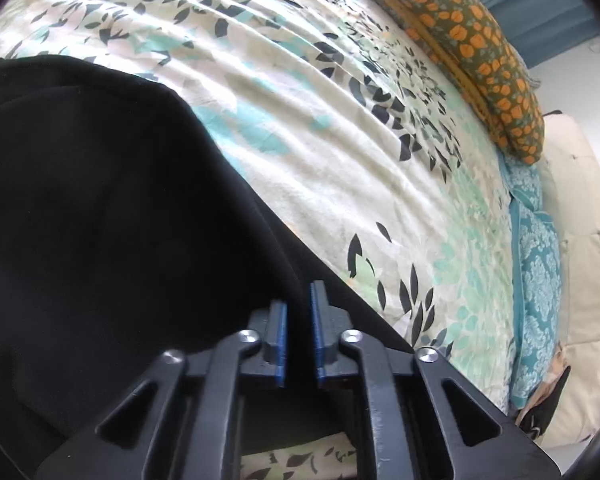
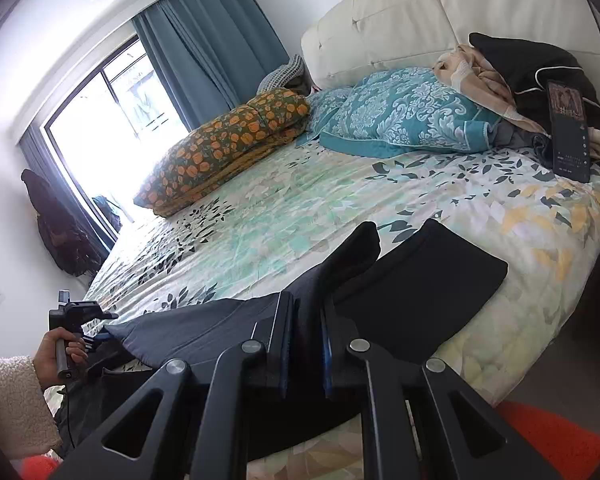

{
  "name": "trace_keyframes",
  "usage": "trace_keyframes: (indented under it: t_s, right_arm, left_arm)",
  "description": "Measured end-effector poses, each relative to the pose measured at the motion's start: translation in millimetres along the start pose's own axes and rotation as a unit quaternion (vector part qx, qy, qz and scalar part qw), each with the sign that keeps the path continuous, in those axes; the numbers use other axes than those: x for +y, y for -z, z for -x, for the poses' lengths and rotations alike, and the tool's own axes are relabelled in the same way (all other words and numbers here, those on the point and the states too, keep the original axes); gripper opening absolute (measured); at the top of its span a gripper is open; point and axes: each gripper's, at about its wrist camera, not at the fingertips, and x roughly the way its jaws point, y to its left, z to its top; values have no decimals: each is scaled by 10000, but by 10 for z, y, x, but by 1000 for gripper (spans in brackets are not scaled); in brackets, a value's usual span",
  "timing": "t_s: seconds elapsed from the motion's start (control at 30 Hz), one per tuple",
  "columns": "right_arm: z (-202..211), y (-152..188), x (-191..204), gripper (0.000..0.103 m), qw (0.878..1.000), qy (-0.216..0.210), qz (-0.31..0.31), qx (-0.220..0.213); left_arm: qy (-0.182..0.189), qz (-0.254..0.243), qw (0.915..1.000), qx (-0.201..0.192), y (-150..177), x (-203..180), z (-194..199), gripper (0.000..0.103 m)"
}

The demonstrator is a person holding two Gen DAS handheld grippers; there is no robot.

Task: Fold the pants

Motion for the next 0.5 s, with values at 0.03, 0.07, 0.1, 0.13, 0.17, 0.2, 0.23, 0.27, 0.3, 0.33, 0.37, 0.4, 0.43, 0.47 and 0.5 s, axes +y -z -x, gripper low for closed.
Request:
trace_keyframes:
  t_s: [0.03, 0.07, 0.1, 0.13, 0.17, 0.2, 0.23, 0.27, 0.3, 0.33, 0.37, 0.4, 0.43, 0.47, 0.5]
  right_arm:
    - [-25, -12, -18, 12, 10000, 4, -47, 37]
    - [-68, -26, -39, 12, 9999, 37, -111, 109]
    - [-137, -54, -70, 12, 9996, 67, -187, 216]
    - [-225, -110, -103, 12, 9991, 32, -259, 343]
    - [-301, -199, -120, 12, 9988, -6, -254, 412]
    - [-344, -320, -106, 12, 9990, -39, -181, 397]
    - [-342, -454, -80, 12, 9995, -96, -118, 285]
    - [-324, -595, -53, 12, 9996, -220, -70, 163]
    - [-321, -727, -34, 12, 9992, -364, -38, 128]
    - [-333, -833, -33, 12, 9989, -442, -38, 170]
    - [-355, -901, -59, 12, 9987, -453, -82, 231]
    - [-403, -918, -128, 12, 9981, -464, -167, 362]
    - [-493, -878, -220, 12, 9969, -392, -262, 630]
    - [-604, -778, -341, 12, 9948, -139, -365, 941]
    - [-744, -620, -475, 12, 9897, 165, -465, 1347]
  left_arm:
    - [124, 60, 9999, -44, -13, 21, 45, 3]
    - [243, 101, 9996, -90, -23, 22, 111, 3]
    - [379, 122, 9991, -133, -34, 3, 206, 3]
    - [521, 100, 9984, -192, -51, -40, 325, 3]
    - [684, 37, 9973, -268, -53, -85, 486, 3]
    - [818, -43, 9959, -376, -42, -132, 667, 3]
    - [961, -170, 9939, -506, -2, -165, 884, 3]
    - [1067, -314, 9917, -646, 55, -176, 1101, 3]
    - [1118, -477, 9894, -790, 157, -157, 1320, 3]
    - [1135, -615, 9876, -898, 299, -99, 1513, 3]
    - [1144, -712, 9863, -953, 464, -6, 1655, 3]
    - [1084, -804, 9862, -958, 682, 128, 1758, 3]
    - [938, -861, 9877, -912, 902, 290, 1803, 4]
    - [735, -912, 9899, -801, 1139, 467, 1781, 4]
    - [492, -909, 9926, -642, 1373, 656, 1692, 4]
